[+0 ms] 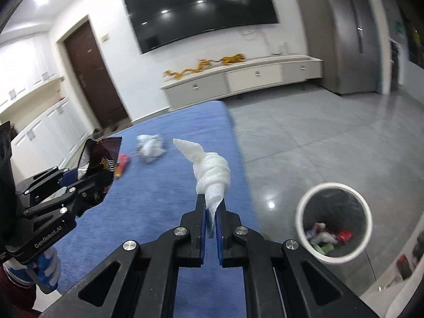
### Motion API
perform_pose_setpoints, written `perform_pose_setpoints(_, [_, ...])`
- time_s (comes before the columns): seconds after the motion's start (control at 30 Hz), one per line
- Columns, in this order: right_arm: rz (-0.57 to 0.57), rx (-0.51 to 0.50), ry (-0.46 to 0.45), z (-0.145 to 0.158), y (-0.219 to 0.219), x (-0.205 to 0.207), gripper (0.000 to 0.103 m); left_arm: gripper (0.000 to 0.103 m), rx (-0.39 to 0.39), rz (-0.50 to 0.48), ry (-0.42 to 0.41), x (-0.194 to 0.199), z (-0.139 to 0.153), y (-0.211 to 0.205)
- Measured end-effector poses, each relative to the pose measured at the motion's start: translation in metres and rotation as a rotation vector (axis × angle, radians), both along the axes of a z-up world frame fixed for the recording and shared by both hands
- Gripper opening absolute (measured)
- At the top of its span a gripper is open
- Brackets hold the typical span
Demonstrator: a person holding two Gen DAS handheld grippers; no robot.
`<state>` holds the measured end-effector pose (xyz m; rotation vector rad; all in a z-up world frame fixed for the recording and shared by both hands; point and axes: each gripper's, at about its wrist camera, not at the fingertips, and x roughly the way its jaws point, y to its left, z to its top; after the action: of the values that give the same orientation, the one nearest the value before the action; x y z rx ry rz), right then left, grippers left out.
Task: Collect trash
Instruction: 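Carry both items over the trash bin and open both grippers to drop them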
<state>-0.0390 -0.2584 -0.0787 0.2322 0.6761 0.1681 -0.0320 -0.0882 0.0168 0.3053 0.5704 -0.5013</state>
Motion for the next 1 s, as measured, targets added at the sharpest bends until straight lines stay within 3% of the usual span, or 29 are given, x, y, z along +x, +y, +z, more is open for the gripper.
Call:
perform_pose_setpoints(0.53, [-0.287, 0.111, 0.095, -0.057, -0.14, -0.011, 0.006, 0.024, 0.114, -0.234, 0.08, 0.034, -0.042, -0.16])
perform_pose_setpoints(0.83, [-0.394, 0.154, 0.196, -0.091, -0.186, 0.017, 0.007, 0.024, 0.145, -0.271, 0.242, 0.095, -0.083, -0.246])
perform_pose_setpoints(1.0, [-0.44, 0.167, 0.246, -0.107, -0.204, 0.04, 0.007, 0.025, 0.169, -0.267, 0.283, 0.12, -0.107, -0.285])
